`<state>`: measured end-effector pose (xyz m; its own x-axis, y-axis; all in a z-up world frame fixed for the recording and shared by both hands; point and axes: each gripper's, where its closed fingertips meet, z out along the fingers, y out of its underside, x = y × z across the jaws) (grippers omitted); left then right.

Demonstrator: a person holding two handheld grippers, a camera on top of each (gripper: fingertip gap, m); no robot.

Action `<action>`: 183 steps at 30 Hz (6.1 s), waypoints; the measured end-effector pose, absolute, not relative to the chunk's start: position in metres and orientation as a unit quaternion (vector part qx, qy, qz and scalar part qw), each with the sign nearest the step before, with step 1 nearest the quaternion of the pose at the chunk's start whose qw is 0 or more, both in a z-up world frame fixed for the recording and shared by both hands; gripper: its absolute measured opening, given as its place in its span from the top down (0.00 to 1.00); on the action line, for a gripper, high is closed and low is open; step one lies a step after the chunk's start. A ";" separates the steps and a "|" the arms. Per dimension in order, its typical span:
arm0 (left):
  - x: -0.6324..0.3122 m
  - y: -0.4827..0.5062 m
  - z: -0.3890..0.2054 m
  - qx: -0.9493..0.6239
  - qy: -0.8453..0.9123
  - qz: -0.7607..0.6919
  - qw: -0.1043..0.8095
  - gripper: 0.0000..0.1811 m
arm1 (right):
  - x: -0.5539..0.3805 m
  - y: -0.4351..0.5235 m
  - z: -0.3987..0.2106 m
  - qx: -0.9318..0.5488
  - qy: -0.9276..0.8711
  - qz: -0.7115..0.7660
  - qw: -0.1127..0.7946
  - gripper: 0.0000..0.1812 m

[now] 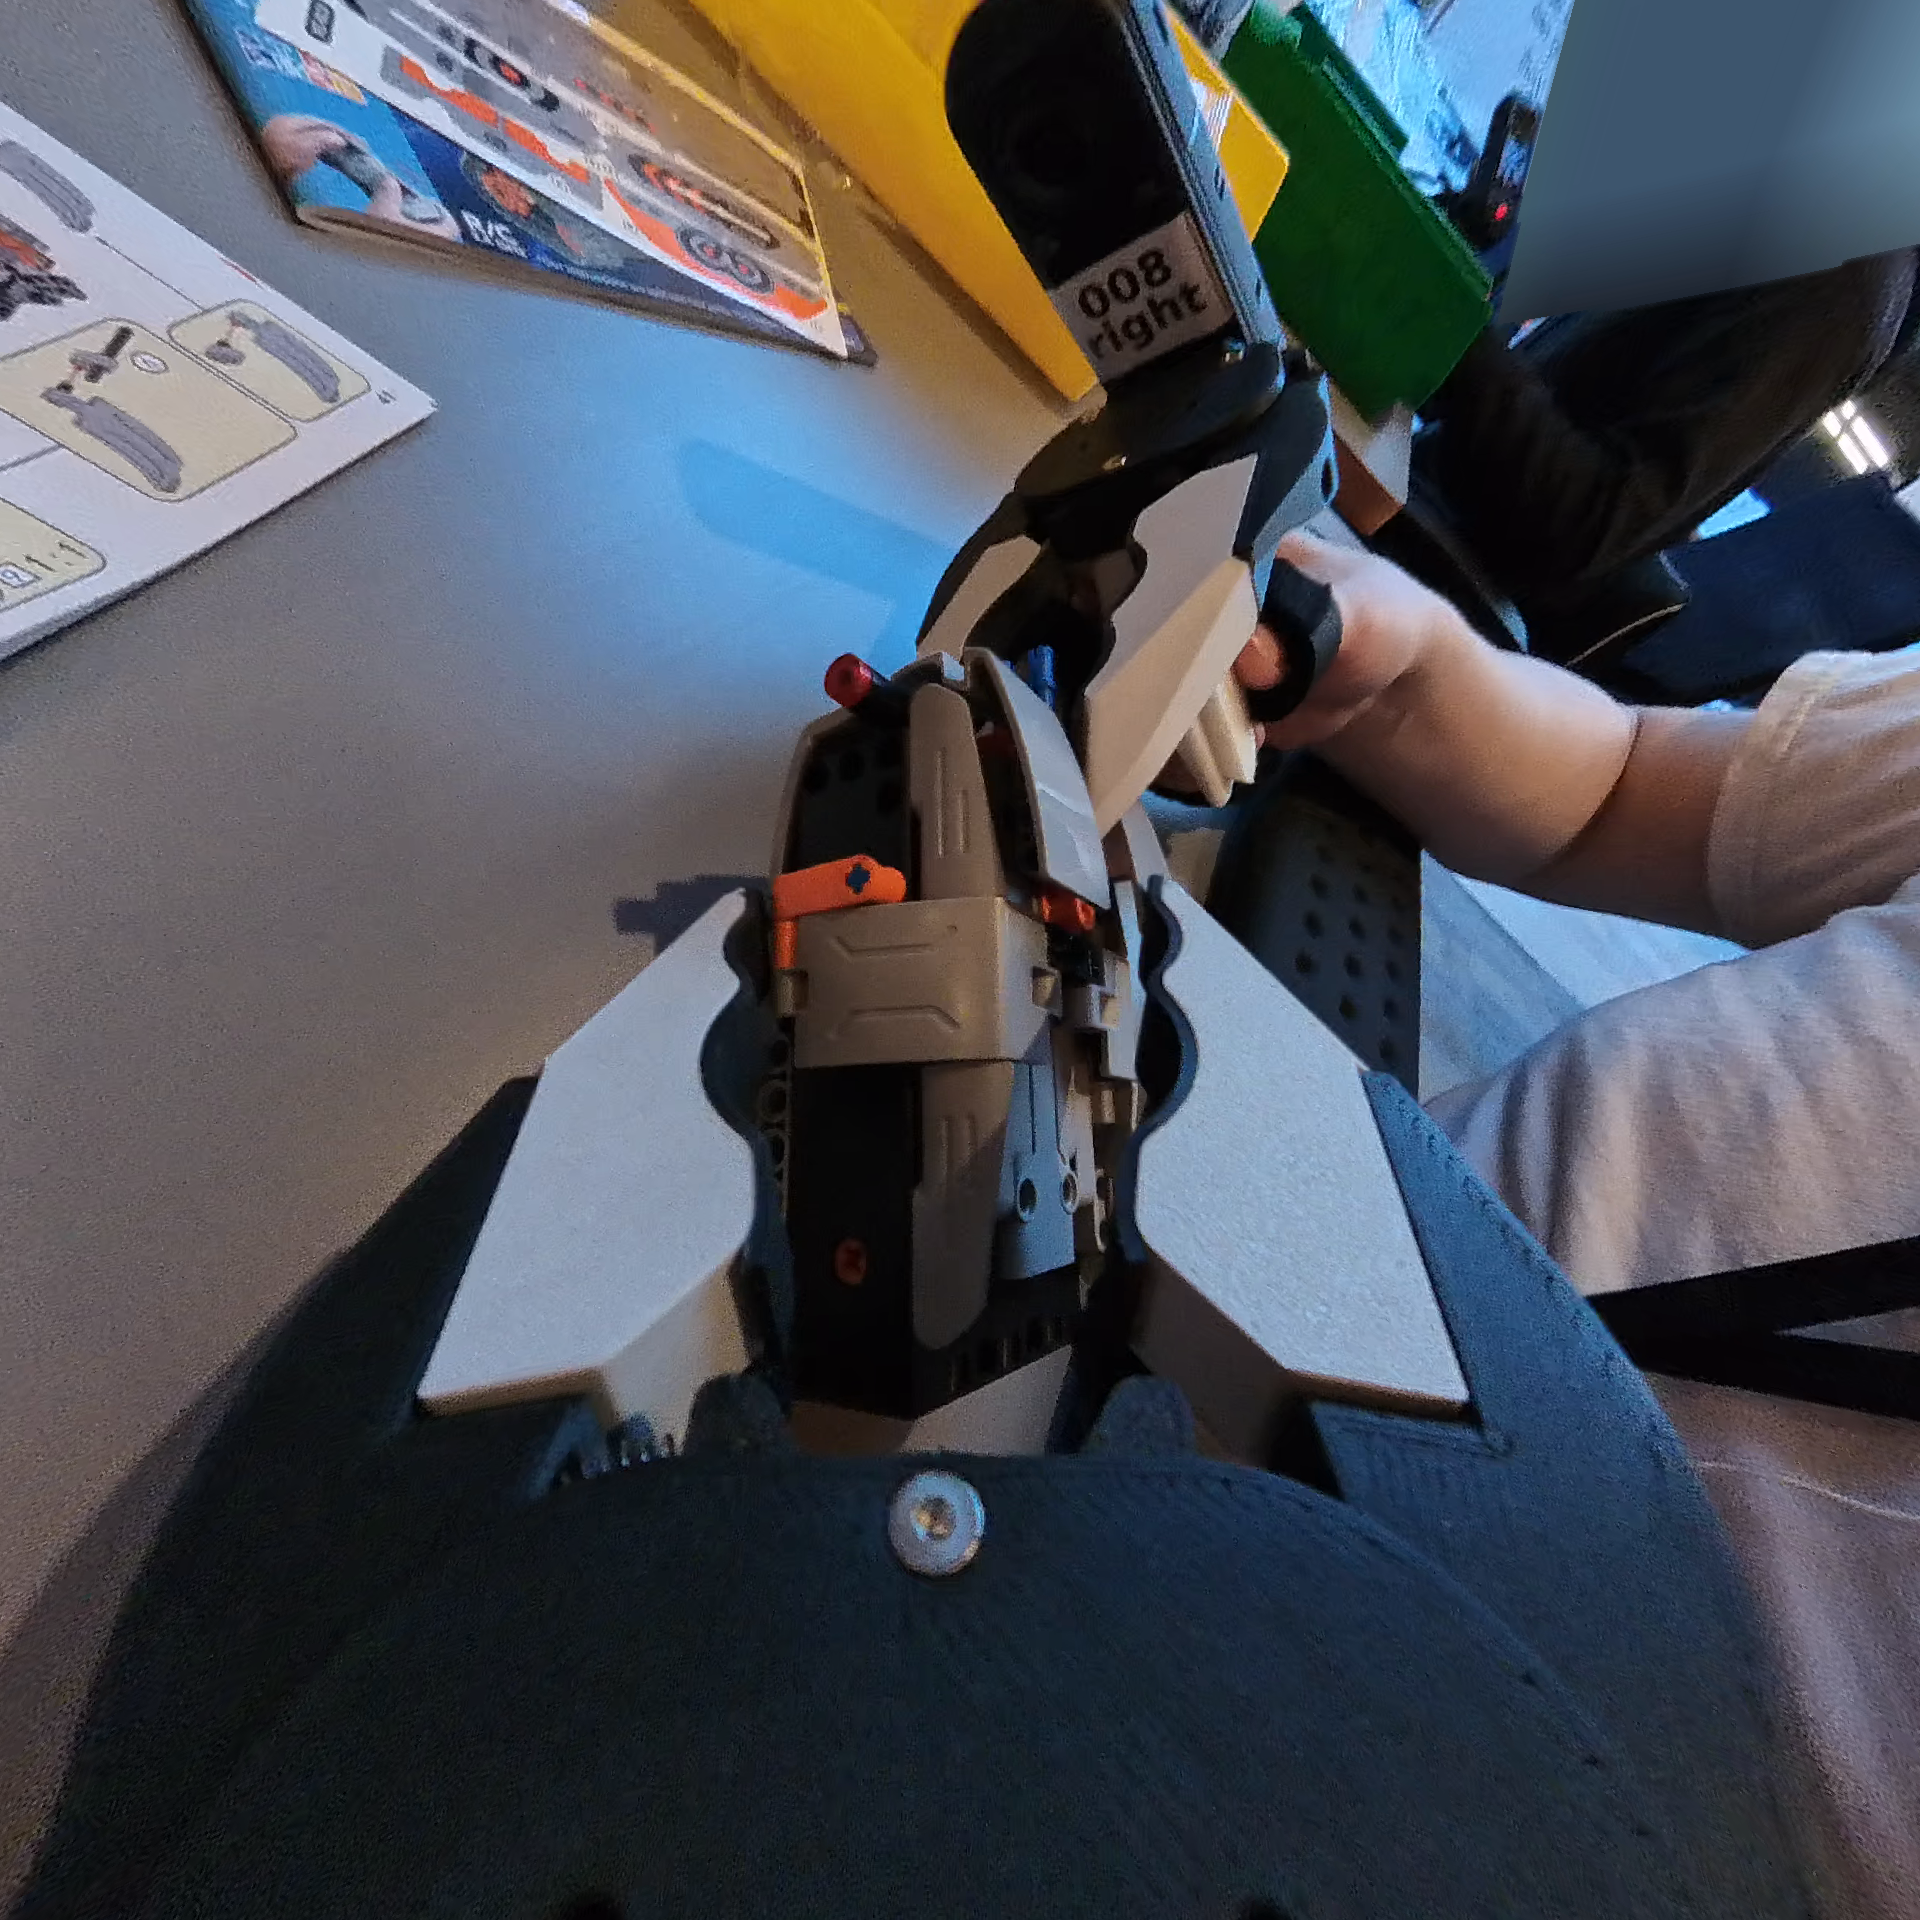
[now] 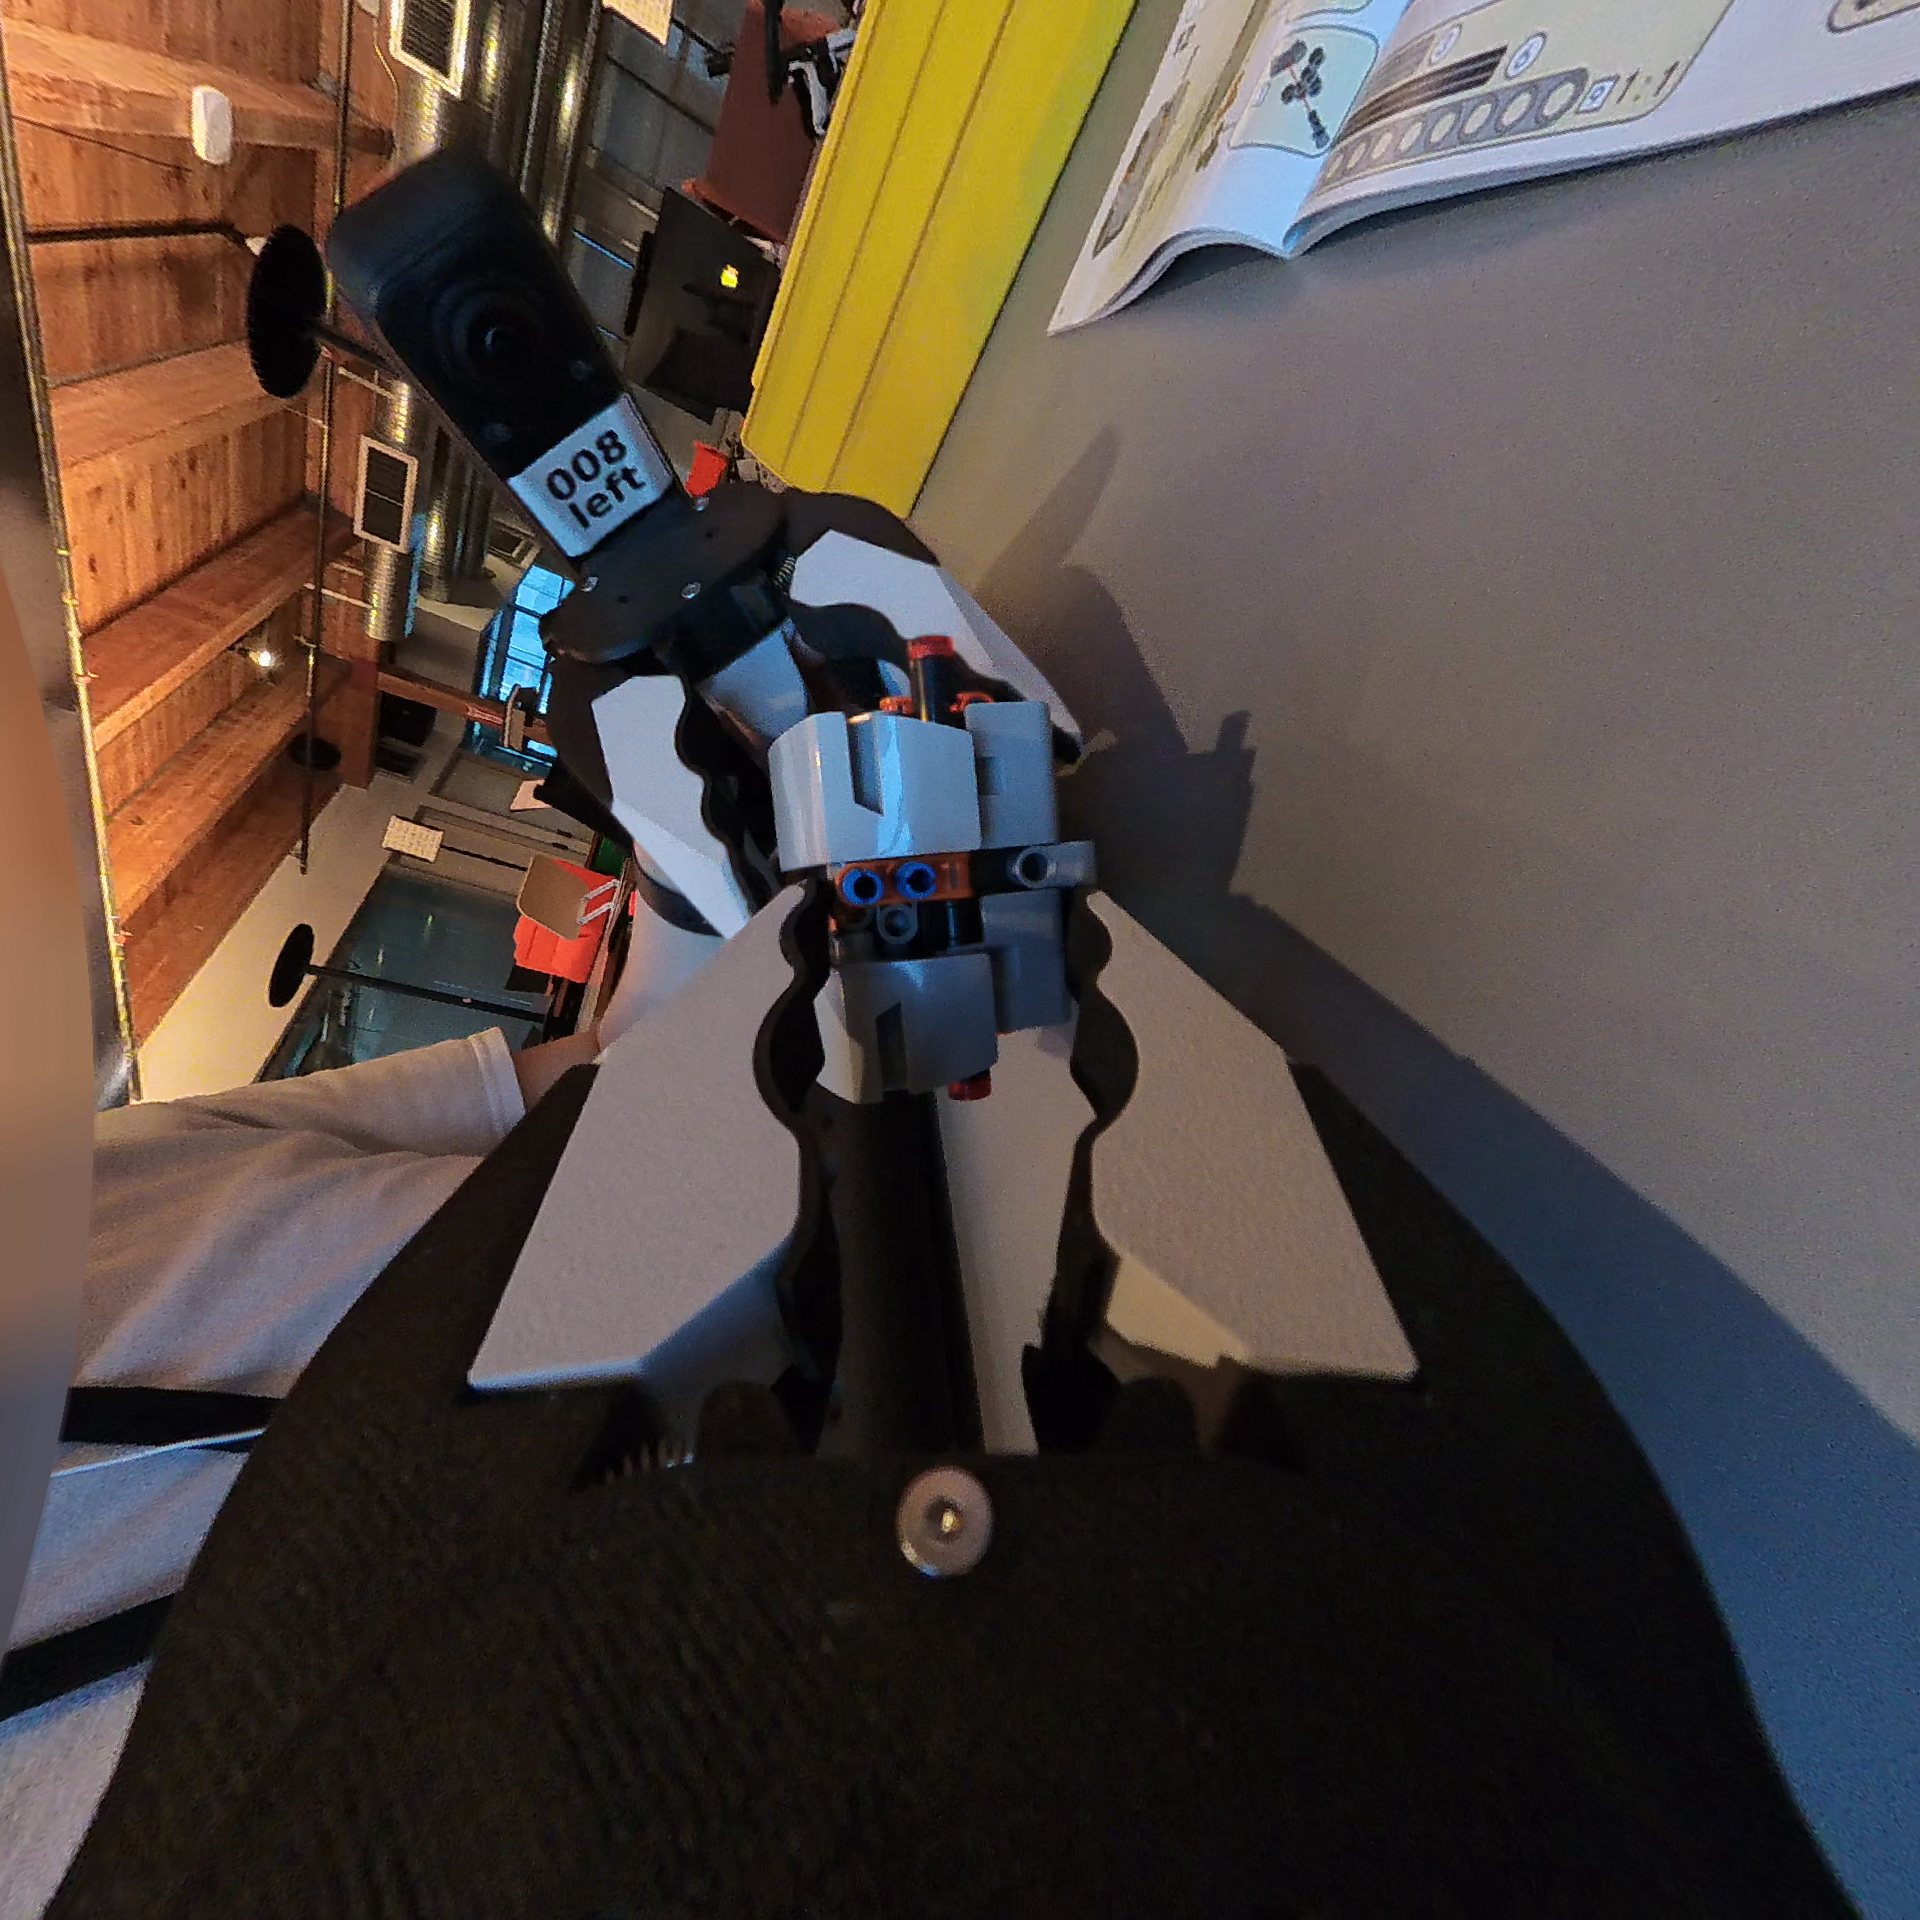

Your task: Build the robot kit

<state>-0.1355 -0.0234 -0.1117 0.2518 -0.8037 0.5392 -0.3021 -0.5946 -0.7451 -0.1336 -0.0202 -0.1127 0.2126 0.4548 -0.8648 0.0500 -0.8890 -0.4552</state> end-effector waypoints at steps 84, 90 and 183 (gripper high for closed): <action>-0.137 -0.026 -0.140 -0.711 0.526 -0.258 0.388 0.49 | -0.131 -0.015 -0.110 -0.743 -0.171 0.619 0.186 0.76; -0.137 -0.024 -0.141 -0.696 0.561 -0.249 0.373 0.50 | -0.128 -0.014 -0.110 -0.753 -0.167 0.603 0.204 0.76; -0.138 -0.005 -0.094 -0.691 0.374 -0.481 0.389 0.73 | -0.118 -0.004 -0.090 -0.665 0.029 0.719 0.198 0.70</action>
